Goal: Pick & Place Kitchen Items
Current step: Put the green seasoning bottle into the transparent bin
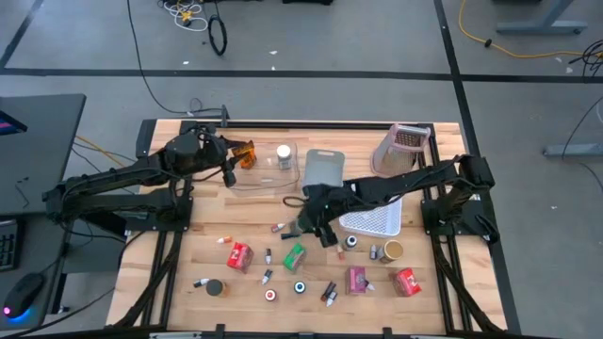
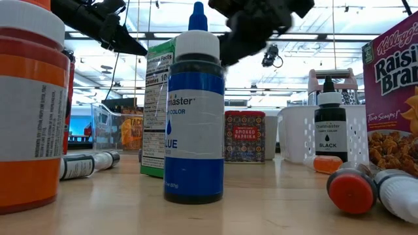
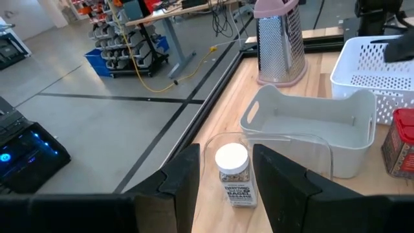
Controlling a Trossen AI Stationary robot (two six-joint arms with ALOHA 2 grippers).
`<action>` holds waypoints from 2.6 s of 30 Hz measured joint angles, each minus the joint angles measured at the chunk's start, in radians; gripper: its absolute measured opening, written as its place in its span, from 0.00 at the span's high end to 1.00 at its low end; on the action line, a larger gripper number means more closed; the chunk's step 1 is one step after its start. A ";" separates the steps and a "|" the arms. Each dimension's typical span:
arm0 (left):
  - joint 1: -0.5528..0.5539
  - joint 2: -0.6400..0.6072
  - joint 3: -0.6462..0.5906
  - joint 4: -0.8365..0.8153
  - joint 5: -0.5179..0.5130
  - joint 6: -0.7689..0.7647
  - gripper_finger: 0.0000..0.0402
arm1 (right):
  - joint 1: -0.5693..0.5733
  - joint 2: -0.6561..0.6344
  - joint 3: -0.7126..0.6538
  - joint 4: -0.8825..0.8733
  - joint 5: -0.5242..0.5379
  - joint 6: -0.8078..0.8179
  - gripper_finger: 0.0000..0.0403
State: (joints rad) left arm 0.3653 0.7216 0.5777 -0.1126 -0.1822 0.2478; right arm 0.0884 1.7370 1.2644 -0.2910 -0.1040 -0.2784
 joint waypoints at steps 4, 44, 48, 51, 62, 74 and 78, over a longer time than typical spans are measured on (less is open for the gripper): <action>0.000 0.000 0.000 0.000 0.000 0.000 0.62 | -0.054 0.000 0.046 0.043 0.012 -0.098 0.47; 0.000 0.000 0.000 0.016 0.000 0.026 0.62 | -0.375 0.203 0.150 0.036 -0.079 -0.044 0.44; 0.000 0.000 0.000 0.013 0.001 0.022 0.62 | -0.375 0.231 0.150 0.049 -0.073 -0.043 0.44; 0.000 0.000 0.000 0.011 0.000 0.022 0.62 | -0.376 0.246 0.153 0.062 -0.079 -0.041 0.44; 0.000 0.000 0.000 0.012 0.000 0.021 0.62 | -0.375 0.253 0.150 0.079 -0.069 -0.049 0.38; 0.000 0.000 0.000 0.012 0.000 0.019 0.62 | -0.374 0.241 0.148 0.120 -0.069 -0.071 0.36; 0.000 0.000 0.000 0.012 0.000 0.019 0.62 | -0.371 0.209 0.148 0.110 -0.068 -0.066 0.36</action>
State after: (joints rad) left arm 0.3652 0.7216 0.5777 -0.1003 -0.1818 0.2668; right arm -0.2823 1.9464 1.4124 -0.1813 -0.1720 -0.3447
